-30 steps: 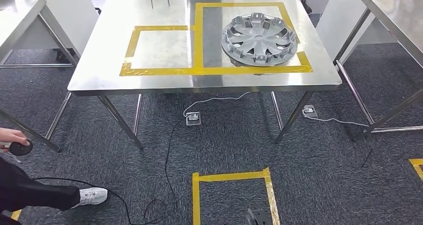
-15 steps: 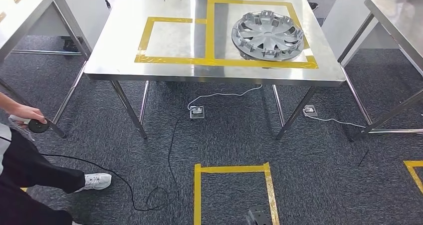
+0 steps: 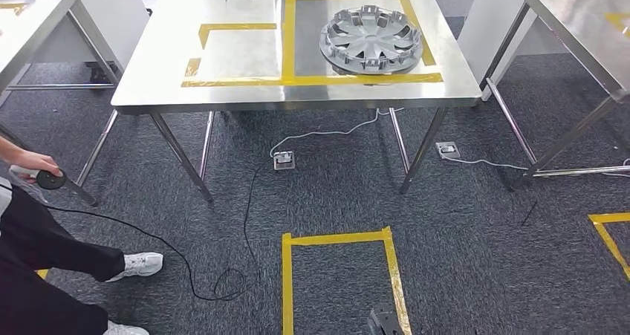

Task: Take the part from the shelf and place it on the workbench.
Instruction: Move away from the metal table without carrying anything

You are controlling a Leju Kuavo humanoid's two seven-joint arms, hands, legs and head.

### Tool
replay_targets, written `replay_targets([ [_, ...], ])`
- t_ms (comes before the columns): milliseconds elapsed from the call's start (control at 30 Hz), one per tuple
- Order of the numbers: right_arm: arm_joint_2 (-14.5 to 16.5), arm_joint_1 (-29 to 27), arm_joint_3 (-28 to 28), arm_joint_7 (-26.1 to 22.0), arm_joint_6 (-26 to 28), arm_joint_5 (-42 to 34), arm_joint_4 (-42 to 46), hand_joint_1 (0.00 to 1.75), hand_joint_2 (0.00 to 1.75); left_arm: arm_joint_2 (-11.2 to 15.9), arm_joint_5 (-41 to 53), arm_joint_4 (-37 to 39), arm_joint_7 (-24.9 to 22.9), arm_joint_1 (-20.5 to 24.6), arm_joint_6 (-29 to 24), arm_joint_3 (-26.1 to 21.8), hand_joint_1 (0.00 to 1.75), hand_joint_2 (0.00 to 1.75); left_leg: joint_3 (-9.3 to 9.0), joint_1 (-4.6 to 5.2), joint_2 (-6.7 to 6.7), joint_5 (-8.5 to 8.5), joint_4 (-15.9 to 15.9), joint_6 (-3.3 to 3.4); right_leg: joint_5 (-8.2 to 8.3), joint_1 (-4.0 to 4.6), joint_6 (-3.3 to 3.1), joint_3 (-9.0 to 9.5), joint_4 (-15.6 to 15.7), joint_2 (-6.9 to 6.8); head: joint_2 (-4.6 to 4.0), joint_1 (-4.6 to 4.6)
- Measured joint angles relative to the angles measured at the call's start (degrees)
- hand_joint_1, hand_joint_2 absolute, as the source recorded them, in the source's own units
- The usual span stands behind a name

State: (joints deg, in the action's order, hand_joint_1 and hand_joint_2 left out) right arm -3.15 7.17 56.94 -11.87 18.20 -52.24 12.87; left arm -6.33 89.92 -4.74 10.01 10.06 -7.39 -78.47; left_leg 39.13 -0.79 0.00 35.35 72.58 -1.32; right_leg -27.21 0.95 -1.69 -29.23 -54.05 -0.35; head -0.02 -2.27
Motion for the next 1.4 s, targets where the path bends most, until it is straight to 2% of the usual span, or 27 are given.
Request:
replay_targets([
  [33, 0.0, 0.0, 0.0, 0.0, 0.0, 0.0, 0.0, 0.00, 0.00, 0.0, 0.0, 0.0, 0.0, 0.0, 0.0, 0.0, 0.00, 0.00, -1.01, 0.06, -0.02, -1.16, 0.2, 0.15, 0.45, 0.10, 0.05, -0.98, -0.4, -0.07, 0.00, 0.19],
  [67, 0.0, 0.0, 0.0, 0.0, 0.1, 0.0, 0.0, 0.00, 0.00, 0.0, 0.0, 0.0, 0.0, 0.0, 0.0, 0.0, 0.00, 0.00, -3.05, 0.15, -0.02, -2.90, -1.6, 0.44, 0.85, 0.19, 0.11, -1.93, -0.8, -0.12, 0.00, 0.35],
  [100, 0.0, 0.0, 0.0, 0.0, 0.1, 0.0, 0.0, 0.00, 0.00, 0.0, 0.0, 0.0, 0.0, 0.0, 0.0, 0.0, 0.00, 0.00, -5.78, 0.32, -0.04, -4.23, -4.8, 0.86, 1.17, 0.25, 0.20, -2.75, -1.3, -0.16, 0.00, 0.45],
  [167, 0.0, 0.1, 0.0, 0.0, 0.2, 0.0, 0.0, 0.00, 0.00, 0.1, 0.0, 0.0, 0.0, 0.1, 0.0, 0.0, 0.00, 0.00, -10.99, 0.64, -0.04, -4.27, -12.4, 1.63, 1.77, 0.43, 0.58, -4.02, -2.1, -0.26, 0.00, 0.45],
  [200, 0.0, 0.2, 0.0, 0.0, 0.3, 0.0, 0.1, 0.00, 0.00, 0.1, 0.0, 0.0, 0.0, 0.2, 0.0, 0.0, 0.00, 0.00, -12.29, 0.78, -0.06, -3.60, -14.8, 1.85, 2.10, 0.44, 0.85, -4.40, -2.3, -0.31, 0.00, 0.42],
  [233, 0.0, 0.2, 0.0, -0.1, 0.3, 0.0, 0.1, 0.00, 0.00, 0.1, 0.0, 0.0, 0.0, 0.2, 0.0, 0.0, 0.00, 0.00, -12.75, 0.86, -0.07, -3.15, -16.1, 2.02, 2.48, 0.46, 1.17, -4.67, -2.4, -0.35, 0.00, 0.35],
  [333, 0.0, 0.2, 0.0, -0.1, 0.3, 0.0, 0.2, 0.00, 0.00, 0.1, 0.0, 0.0, 0.1, 0.1, 0.0, 0.0, 0.00, 0.00, -12.40, 0.89, -0.13, -3.45, -16.5, 2.40, 3.15, 0.36, 1.70, -4.84, -2.4, -0.34, 0.00, 0.27],
  [567, 0.0, 0.2, 0.0, -0.1, 0.3, 0.0, 0.2, 0.00, 0.00, 0.0, 0.0, 0.0, 0.1, 0.0, 0.0, 0.0, 0.00, 0.00, -12.11, 0.60, -0.05, -4.02, -16.8, 2.66, 2.91, 0.45, 1.99, -5.16, -2.6, -0.20, 0.00, 0.43],
  [600, 0.0, 0.1, 0.0, -0.1, 0.4, 0.0, 0.2, 0.00, 0.00, 0.0, 0.0, 0.0, 0.1, 0.1, 0.0, 0.0, 0.00, 0.00, -11.86, 0.51, -0.02, -4.29, -16.8, 2.84, 2.07, 0.38, 2.23, -5.44, -3.1, -0.10, 0.00, 0.43],
  [633, 0.0, 0.1, 0.0, -0.1, 0.4, 0.0, 0.2, 0.00, 0.00, 0.0, 0.0, 0.0, 0.1, 0.1, 0.0, 0.0, 0.00, 0.00, -11.15, 0.46, -0.01, -4.94, -16.8, 3.07, -1.08, 0.04, 2.75, -6.43, -6.8, -0.01, 0.00, 0.21],
  [667, 0.0, 0.1, 0.0, -0.1, 0.4, 0.0, 0.2, 0.00, 0.00, 0.1, 0.0, 0.0, 0.3, 0.1, 0.0, 0.0, 0.00, 0.00, -9.94, 0.44, 0.02, -5.91, -16.8, 3.16, -2.86, -0.40, 3.29, -6.30, -9.9, 0.06, 0.00, -0.28],
  [733, 0.0, 0.2, 0.0, -0.1, 0.4, -0.1, 0.2, 0.00, 0.00, 0.0, 0.0, 0.0, 0.6, 0.0, 0.0, 0.0, 0.00, 0.00, -7.68, 0.55, 0.20, -7.79, -16.7, 2.92, -4.45, -1.00, 3.47, -1.96, -9.6, 0.08, 0.00, -1.57],
  [767, 0.0, 0.2, 0.0, -0.1, 0.5, -0.2, 0.2, 0.00, 0.00, 0.0, 0.0, 0.0, 0.7, 0.0, 0.0, 0.0, 0.00, 0.00, -7.06, 0.61, 0.44, -8.38, -16.6, 2.58, -2.88, -0.99, 3.07, 1.39, -5.4, 0.00, 0.00, -1.95],
  [800, -0.1, 0.3, 0.0, -0.1, 0.5, -0.4, 0.2, 0.00, 0.00, 0.0, 0.0, 0.0, 0.6, 0.0, 0.0, 0.0, 0.00, 0.00, -6.94, 0.66, 0.71, -8.66, -16.5, 2.29, -2.67, -0.84, 2.58, 3.56, -1.8, -0.06, 0.00, -2.10],
  [867, -0.1, 0.4, 0.0, -0.1, 0.5, -0.6, 0.2, 0.00, 0.00, -0.1, 0.0, 0.0, 0.4, 0.0, 0.0, 0.0, 0.00, 0.00, -6.79, 0.76, 1.50, -9.09, -16.5, 1.67, -3.12, -0.75, 1.86, 4.11, 0.2, -0.03, 0.00, -2.25],
  [933, 0.0, 0.4, 0.0, -0.1, 0.5, -0.9, 0.2, 0.00, 0.00, 0.0, 0.0, 0.0, 0.4, 0.0, 0.0, -0.1, 0.00, 0.00, -6.14, 0.78, 1.41, -8.10, -15.4, 1.06, -2.81, -1.00, 1.16, 4.02, 1.1, 0.36, 0.00, -1.99],
  [967, 0.0, 0.3, 0.0, -0.1, 0.5, -1.0, 0.2, 0.00, 0.00, 0.0, 0.0, 0.0, 0.3, 0.1, 0.0, -0.1, 0.00, 0.00, -5.32, 0.74, 1.02, -6.55, -13.5, 0.81, -2.48, -1.16, 0.83, 3.91, 1.4, 0.60, 0.00, -1.56],
  [1033, 0.1, 0.0, 0.0, -0.1, 0.5, -1.2, 0.3, 0.00, 0.00, 0.0, 0.0, 0.0, 0.2, 0.1, 0.0, -0.1, 0.00, 0.00, -2.62, 0.45, 0.10, -2.11, -6.6, 0.38, -2.02, -1.10, 0.40, 3.31, 1.2, 1.13, 0.00, -0.46],
  [1067, 0.1, -0.1, 0.0, -0.1, 0.5, -1.2, 0.3, 0.00, 0.00, 0.0, 0.0, 0.0, 0.2, 0.0, 0.0, -0.1, 0.00, 0.00, -1.31, 0.36, -0.06, -0.48, -3.0, 0.20, -1.91, -1.01, 0.31, 2.97, 0.9, 1.41, 0.00, -0.12],
  [1100, 0.1, -0.2, 0.0, -0.1, 0.5, -1.2, 0.3, 0.00, 0.00, 0.0, 0.0, 0.0, 0.2, 0.0, 0.0, -0.1, 0.00, 0.00, -0.62, 0.31, -0.14, 0.13, -0.8, 0.07, -1.85, -0.92, 0.30, 2.63, 0.6, 1.79, 0.00, 0.13],
  [1133, 0.2, -0.3, 0.0, -0.1, 0.5, -1.2, 0.3, 0.00, 0.00, 0.0, 0.0, 0.0, 0.2, 0.0, 0.0, -0.1, 0.00, 0.00, -0.89, 0.29, -0.20, -0.47, -0.6, 0.00, -1.84, -0.89, 0.32, 2.31, 0.3, 2.21, 0.00, 0.26],
  [1167, 0.2, -0.3, 0.0, -0.1, 0.5, -1.2, 0.3, 0.00, 0.00, 0.0, 0.0, 0.0, 0.2, 0.0, 0.0, -0.1, 0.00, 0.00, -2.17, 0.25, -0.48, -2.01, -2.5, -0.01, -1.89, -0.90, 0.42, 2.01, -0.2, 2.70, 0.00, 0.36],
  [1200, 0.2, -0.3, 0.0, -0.1, 0.5, -1.3, 0.3, 0.00, 0.00, 0.0, 0.0, 0.0, 0.2, 0.0, 0.0, -0.1, 0.00, 0.00, -4.20, 0.14, -1.44, -3.88, -6.0, 0.04, -2.01, -0.93, 0.58, 1.74, -0.7, 3.22, 0.00, 0.47],
  [1233, 0.3, -0.2, 0.0, -0.1, 0.5, -1.3, 0.3, 0.00, 0.00, 0.1, 0.0, 0.0, 0.2, 0.0, 0.0, -0.1, 0.00, 0.00, -6.32, -0.06, -3.15, -5.10, -9.4, 0.17, -2.18, -0.93, 0.82, 1.35, -1.1, 3.69, 0.00, 0.55],
  [1300, 0.3, -0.1, 0.0, -0.1, 0.5, -1.3, 0.3, 0.00, 0.00, 0.1, 0.0, 0.0, 0.2, -0.1, 0.0, -0.1, 0.00, 0.00, -8.73, -0.36, -5.83, -5.89, -13.5, 0.43, -2.42, -0.96, 1.42, 0.65, -1.9, 4.85, 0.00, 0.57],
  [1333, 0.4, 0.0, 0.0, 0.0, 0.5, -1.4, 0.3, 0.00, 0.00, 0.1, 0.0, 0.0, 0.2, -0.2, 0.0, -0.1, 0.00, 0.00, -8.97, -0.37, -6.09, -5.48, -13.9, 0.64, -2.38, -0.98, 1.74, 0.27, -2.2, 5.47, 0.00, 0.57],
  [1400, 0.3, 0.0, 0.0, 0.0, 0.5, -1.5, 0.3, 0.00, 0.00, 0.1, 0.0, 0.0, 0.0, -0.2, 0.0, -0.1, 0.00, 0.00, -8.92, -0.41, -4.46, -5.31, -14.4, 1.19, -2.30, -1.02, 2.36, -0.19, -2.5, 6.43, 0.00, 0.49],
])
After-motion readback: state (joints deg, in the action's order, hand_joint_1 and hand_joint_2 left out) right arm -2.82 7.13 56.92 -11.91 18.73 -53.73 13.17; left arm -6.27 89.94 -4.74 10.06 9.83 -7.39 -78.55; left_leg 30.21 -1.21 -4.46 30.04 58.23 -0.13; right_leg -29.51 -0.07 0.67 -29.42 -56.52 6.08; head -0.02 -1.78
